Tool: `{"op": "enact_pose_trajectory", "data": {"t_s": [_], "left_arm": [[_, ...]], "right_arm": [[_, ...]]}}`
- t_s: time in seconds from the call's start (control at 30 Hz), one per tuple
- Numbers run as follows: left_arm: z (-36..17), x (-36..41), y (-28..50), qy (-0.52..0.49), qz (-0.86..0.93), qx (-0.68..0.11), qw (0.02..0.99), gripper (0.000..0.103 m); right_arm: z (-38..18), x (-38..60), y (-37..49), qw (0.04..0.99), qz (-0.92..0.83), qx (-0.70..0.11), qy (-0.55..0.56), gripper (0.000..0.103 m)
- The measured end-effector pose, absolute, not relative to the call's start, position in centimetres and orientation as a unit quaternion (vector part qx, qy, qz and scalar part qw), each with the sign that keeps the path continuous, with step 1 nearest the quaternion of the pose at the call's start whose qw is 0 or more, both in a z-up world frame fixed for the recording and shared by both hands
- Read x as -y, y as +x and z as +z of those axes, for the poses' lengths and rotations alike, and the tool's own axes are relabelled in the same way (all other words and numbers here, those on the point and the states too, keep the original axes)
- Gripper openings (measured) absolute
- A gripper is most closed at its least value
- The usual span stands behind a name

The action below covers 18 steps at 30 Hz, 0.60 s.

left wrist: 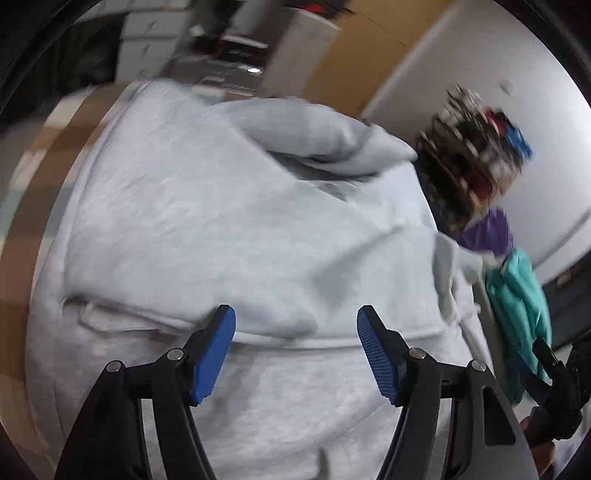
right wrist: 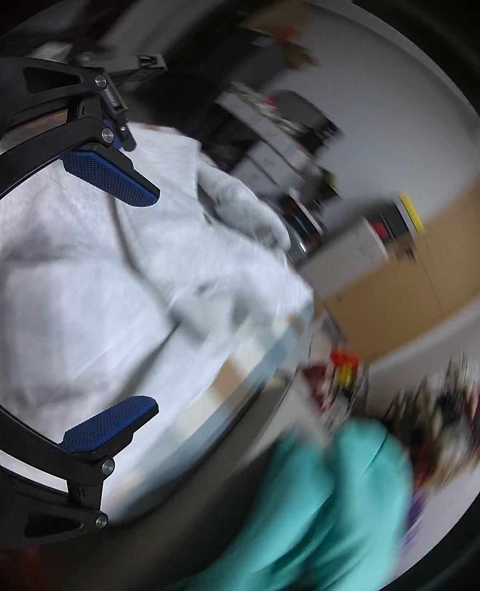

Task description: Fold large clothes

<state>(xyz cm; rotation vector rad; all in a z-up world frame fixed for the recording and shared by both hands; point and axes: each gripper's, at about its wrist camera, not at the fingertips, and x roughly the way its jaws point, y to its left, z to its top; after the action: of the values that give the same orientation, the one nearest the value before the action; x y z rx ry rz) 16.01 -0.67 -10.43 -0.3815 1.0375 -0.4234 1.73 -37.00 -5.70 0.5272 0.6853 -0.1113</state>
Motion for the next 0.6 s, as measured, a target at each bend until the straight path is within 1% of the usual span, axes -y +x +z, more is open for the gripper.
{"op": "enact_pose_trajectory", "data": {"t_s": [0.1,0.17,0.23,0.33,0.37,0.4,0.53,0.6], "left_arm": [[-11.2,-0.1,16.9,-0.21,-0.199,-0.505,0.813,0.064],[-11.2,0.4,17.1,-0.197,-0.19,-0.505,0.818,0.064],[-11.5,0.5,17.1,-0.184,-0.179,-0.509,0.821,0.064],[-12.0,0.2,16.8,-0.175,-0.168,-0.513,0.823,0.064],[-12.0,-0.9,16.4,-0.175,-0.168,-0.512,0.824,0.064],[-12.0,-1.0,16.3,-0.173,-0.169,-0.513,0.823,0.064],[-12.1,-1.1,16.5,-0.179,-0.178,-0.516,0.819,0.064],[-12.2,-1.5,16.6,-0.185,-0.183,-0.517,0.815,0.064]], "right_arm": [[-2.6,34.2,7.8,0.929,-0.025,-0.338,0.15,0.103],[-1.5,32.0,12.6,0.931,0.009,-0.351,0.101,0.103],[-2.0,29.7,17.4,0.916,0.045,-0.395,0.057,0.103],[-4.9,25.4,24.2,0.884,0.07,-0.462,-0.035,0.102],[-5.9,24.5,25.5,0.875,0.07,-0.476,-0.056,0.1],[-6.8,23.8,26.4,0.867,0.072,-0.487,-0.07,0.093],[-10.9,21.7,29.3,0.828,0.101,-0.543,-0.095,0.086],[-12.6,20.6,29.8,0.812,0.109,-0.558,-0.131,0.074]]}}
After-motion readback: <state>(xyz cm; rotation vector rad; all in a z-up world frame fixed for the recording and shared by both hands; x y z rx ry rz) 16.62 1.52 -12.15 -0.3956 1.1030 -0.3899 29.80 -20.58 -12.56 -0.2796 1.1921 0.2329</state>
